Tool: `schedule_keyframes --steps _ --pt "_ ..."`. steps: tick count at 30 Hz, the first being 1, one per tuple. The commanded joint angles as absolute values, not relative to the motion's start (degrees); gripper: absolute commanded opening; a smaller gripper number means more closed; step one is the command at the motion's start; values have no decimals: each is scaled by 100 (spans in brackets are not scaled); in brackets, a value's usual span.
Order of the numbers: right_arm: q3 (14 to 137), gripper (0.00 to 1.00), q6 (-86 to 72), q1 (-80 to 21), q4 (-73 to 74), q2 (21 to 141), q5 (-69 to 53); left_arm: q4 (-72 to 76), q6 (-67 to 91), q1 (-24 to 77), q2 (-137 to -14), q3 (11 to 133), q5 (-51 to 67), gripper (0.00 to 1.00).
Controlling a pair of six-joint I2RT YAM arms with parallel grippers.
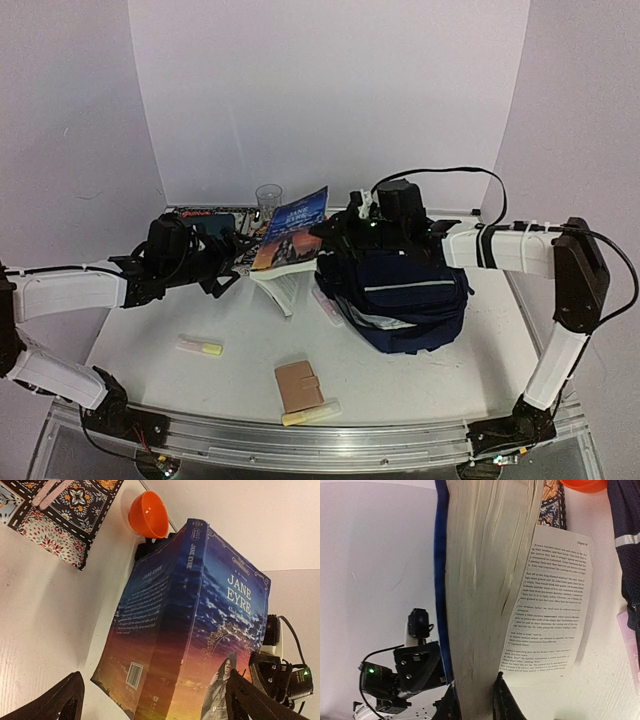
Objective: Pack the student bag
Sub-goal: Pick up the book from the center of the board, then pass from the right arm to the left
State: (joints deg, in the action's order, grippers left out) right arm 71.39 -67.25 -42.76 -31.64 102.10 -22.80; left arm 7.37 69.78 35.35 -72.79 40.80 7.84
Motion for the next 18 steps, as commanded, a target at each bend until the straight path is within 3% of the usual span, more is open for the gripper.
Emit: schedule_keyframes --steps 1,8,18 --pt "7037 0 -7259 -4309 -5267 9487 -2114 1602 7265 3737 -7185 4092 842 100" --pt "6745 0 -7411 -4340 -5954 9195 -1748 2956 7678 3945 -7533 3962 942 99" --pt "6621 0 -7572 -4349 -6617 9038 -1638 3216 8177 4140 -8104 3935 713 99"
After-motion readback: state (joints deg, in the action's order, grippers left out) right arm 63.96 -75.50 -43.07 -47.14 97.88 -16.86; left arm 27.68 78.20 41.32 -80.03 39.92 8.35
